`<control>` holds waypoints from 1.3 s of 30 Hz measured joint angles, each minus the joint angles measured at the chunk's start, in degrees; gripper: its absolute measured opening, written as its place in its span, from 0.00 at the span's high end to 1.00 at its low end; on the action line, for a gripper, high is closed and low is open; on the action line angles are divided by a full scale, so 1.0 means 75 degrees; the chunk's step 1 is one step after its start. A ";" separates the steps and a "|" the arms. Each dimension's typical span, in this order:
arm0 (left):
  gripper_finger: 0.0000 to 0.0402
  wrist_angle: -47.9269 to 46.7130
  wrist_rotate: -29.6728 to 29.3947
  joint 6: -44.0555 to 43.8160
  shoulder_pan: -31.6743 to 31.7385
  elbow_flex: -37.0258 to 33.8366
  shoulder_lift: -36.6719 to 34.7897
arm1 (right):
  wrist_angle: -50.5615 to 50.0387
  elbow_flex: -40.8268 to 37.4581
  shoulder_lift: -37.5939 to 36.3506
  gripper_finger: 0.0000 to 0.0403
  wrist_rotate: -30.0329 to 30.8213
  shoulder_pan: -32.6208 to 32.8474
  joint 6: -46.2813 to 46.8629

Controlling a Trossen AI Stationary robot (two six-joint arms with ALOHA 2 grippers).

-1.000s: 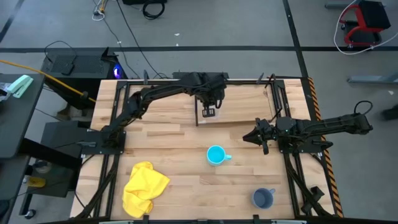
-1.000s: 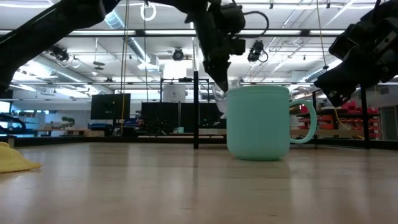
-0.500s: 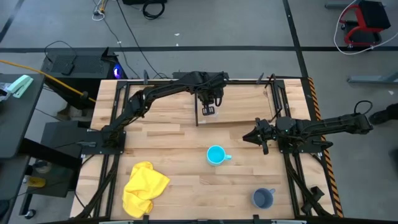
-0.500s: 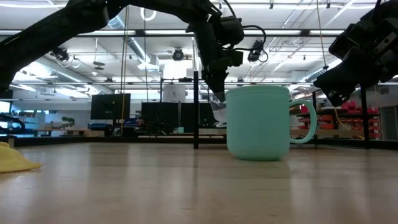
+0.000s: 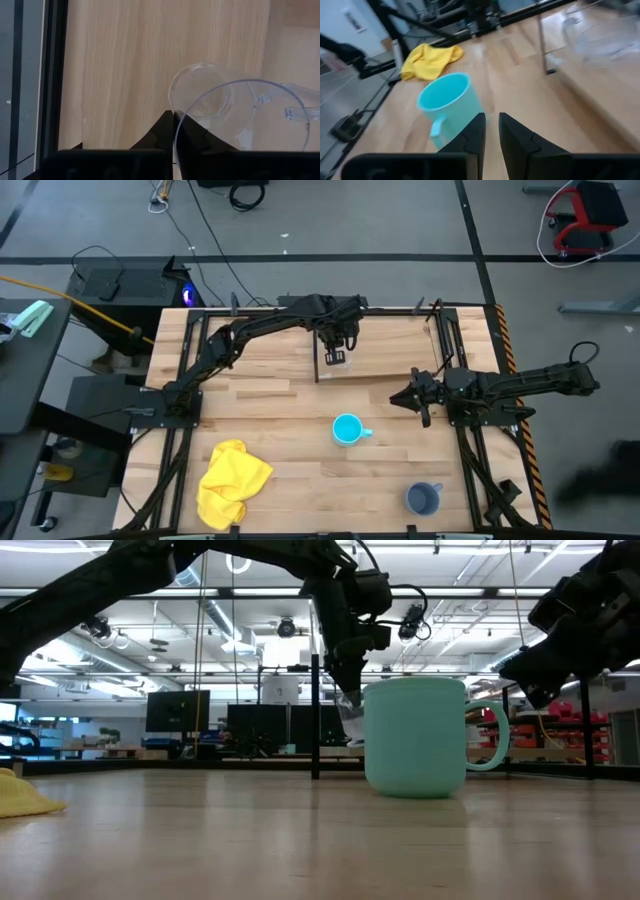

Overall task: Stack small to large cups/mugs on shelf
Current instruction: Put the transparent mug on the shelf

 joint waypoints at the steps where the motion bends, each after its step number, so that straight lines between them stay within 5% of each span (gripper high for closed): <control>1: 0.95 0.0003 0.0000 -0.0004 0.0000 -0.0001 0.0000 | 0.0011 0.0000 0.0000 0.85 0.0159 -0.0005 -0.0002; 12: 0.96 -0.0004 0.0000 -0.0058 0.0000 0.0000 0.0000 | -0.0035 0.0000 0.0000 0.85 0.0396 -0.0667 0.0007; 39: 0.75 0.0143 -0.0831 -0.0466 -0.0013 -0.0001 -0.0027 | -0.0172 0.0003 0.0003 0.84 0.0304 -0.0764 0.0064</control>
